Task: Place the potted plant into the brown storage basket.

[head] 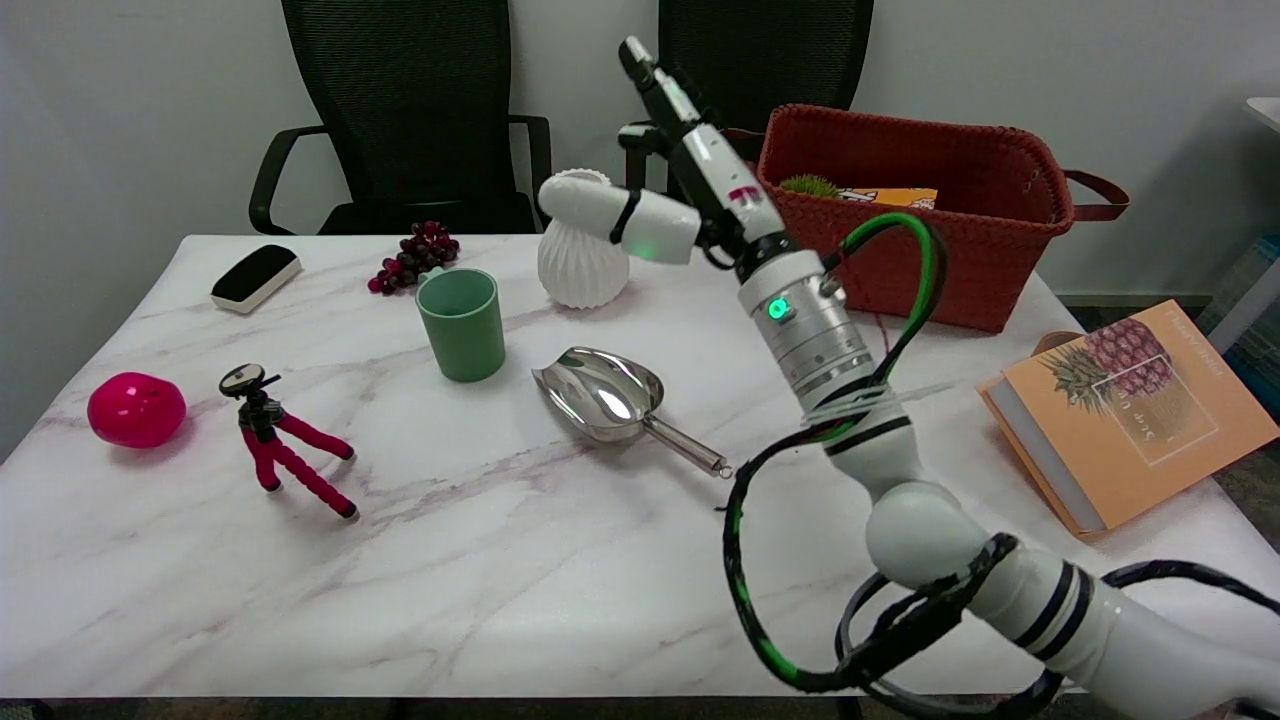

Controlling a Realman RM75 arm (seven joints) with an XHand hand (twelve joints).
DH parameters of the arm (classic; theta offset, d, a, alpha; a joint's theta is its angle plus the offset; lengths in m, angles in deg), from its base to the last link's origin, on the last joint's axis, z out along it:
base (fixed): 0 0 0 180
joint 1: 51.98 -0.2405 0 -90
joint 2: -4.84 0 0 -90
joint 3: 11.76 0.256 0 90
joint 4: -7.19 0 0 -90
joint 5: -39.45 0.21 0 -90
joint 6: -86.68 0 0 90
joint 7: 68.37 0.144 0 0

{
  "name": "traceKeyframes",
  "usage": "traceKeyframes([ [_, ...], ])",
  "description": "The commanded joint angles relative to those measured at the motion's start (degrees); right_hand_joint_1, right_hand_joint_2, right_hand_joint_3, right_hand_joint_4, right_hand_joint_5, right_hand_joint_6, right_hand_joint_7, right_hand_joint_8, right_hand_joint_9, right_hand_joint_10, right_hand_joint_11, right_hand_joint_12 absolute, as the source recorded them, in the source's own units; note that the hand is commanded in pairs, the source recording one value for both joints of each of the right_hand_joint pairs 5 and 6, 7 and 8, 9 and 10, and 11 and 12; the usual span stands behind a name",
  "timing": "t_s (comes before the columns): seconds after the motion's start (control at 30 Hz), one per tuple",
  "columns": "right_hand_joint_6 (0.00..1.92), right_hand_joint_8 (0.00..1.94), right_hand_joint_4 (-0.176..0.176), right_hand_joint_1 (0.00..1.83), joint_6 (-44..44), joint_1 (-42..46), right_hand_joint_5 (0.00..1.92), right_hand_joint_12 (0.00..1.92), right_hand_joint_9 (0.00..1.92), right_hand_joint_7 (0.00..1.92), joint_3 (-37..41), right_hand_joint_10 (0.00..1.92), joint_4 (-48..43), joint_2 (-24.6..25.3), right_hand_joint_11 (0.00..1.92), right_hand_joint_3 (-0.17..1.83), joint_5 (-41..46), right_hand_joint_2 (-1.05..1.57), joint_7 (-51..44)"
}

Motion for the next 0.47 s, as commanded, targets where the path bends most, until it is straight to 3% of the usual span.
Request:
traceKeyframes([
  [0.03, 0.00, 0.00, 0.000, 0.45, -0.82, 5.18, 0.00, 0.37, 0.00, 0.00, -3.29, 0.00, 2.46, 9.16, 0.37, -0.17, -5.79, 0.67, 1.01],
  [0.47, 0.00, 0.00, 0.000, 0.46, -1.22, 3.55, 0.00, 0.31, 0.00, 0.00, -2.52, 0.00, 2.36, 8.69, 0.31, -0.17, -4.56, 0.67, 1.49],
])
